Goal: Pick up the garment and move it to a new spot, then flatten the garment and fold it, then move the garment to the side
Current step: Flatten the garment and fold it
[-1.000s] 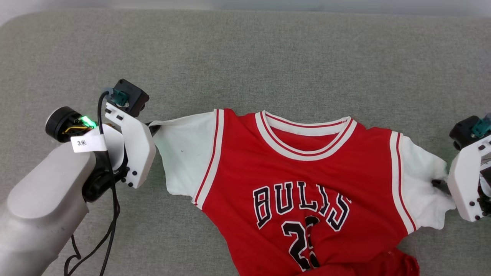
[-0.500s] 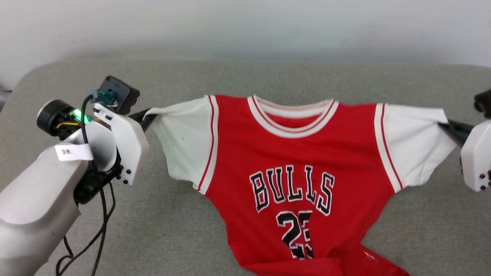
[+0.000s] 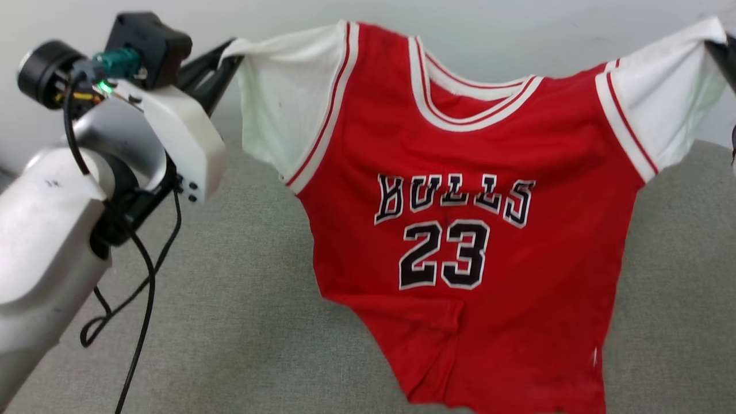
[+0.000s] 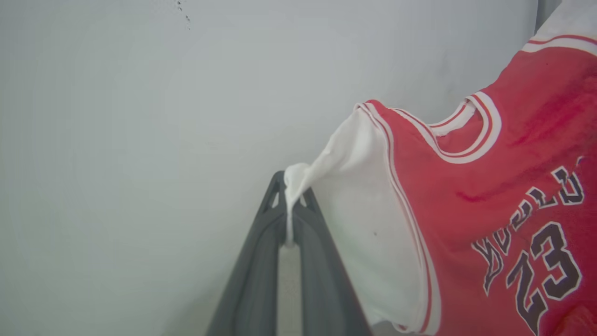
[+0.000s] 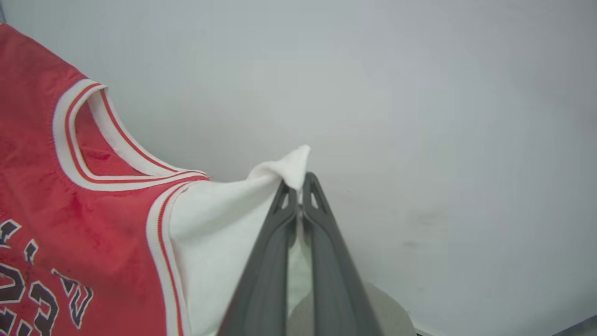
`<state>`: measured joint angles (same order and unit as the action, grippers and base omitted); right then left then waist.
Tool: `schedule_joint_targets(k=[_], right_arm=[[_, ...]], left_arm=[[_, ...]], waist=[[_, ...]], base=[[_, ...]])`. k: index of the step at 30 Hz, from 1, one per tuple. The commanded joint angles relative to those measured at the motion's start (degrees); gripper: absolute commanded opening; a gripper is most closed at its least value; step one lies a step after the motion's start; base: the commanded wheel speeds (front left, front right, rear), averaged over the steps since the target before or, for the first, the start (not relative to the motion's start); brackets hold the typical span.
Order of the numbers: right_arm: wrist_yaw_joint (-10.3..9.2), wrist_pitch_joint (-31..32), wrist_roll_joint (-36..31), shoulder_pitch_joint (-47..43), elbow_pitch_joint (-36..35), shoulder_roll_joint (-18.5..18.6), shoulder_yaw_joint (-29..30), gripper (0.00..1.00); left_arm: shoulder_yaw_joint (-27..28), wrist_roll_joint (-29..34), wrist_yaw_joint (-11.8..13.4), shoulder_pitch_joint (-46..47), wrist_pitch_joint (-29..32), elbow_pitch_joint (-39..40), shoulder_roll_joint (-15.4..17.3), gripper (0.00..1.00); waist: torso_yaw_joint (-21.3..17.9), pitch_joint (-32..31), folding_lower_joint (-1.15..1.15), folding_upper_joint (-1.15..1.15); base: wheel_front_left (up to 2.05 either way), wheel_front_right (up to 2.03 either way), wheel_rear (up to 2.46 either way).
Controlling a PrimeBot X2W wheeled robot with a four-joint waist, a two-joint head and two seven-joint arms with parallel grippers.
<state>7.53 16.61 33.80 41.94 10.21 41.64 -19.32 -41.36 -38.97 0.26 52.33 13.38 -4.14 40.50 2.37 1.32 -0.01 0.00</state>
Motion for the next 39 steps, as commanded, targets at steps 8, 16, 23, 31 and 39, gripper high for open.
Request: schedule_joint_targets(k=[8, 16, 23, 31, 39], right_arm=[[-0.08, 2.41, -5.4, 10.1, -1.89, -4.5, 5.29, 0.0], [-0.09, 2.95, -11.49, 28.9, 2.86, -7.29, 4.66, 0.0], [-0.09, -0.5, -16.71, 45.83, 13.91, -10.44, 2.74, 0.0], [-0.08, -6.28, -19.73, 58.21, 25.98, -12.95, 0.79, 0.0], [-0.09, -12.22, -16.7, 57.01, 34.32, -14.71, -3.68, 0.0]], left_arm=[[2.58, 1.55, -0.57, 11.41, -0.06, -1.69, -2.74, 0.0], [5.5, 4.52, -2.16, 27.56, -1.97, -9.21, -5.57, 0.0], [6.69, 6.64, -4.27, 40.79, -5.14, -18.84, -8.24, 0.0], [6.36, 8.4, -5.68, 50.13, -9.87, -28.43, -10.67, 0.0], [5.49, 7.21, -6.49, 46.56, -14.25, -34.82, -11.47, 0.0]], waist=[[0.0, 7.06, 0.01, 0.0], [-0.48, 18.74, 0.01, 0.0], [-0.46, 25.51, 0.01, 0.0], [0.24, 29.52, 0.01, 0.0], [-0.11, 30.69, 0.01, 0.0]], base=[[0.0, 0.0, 0.0], [0.0, 0.0, 0.0], [0.0, 0.0, 0.0], [0.0, 0.0, 0.0], [0.0, 0.0, 0.0]])
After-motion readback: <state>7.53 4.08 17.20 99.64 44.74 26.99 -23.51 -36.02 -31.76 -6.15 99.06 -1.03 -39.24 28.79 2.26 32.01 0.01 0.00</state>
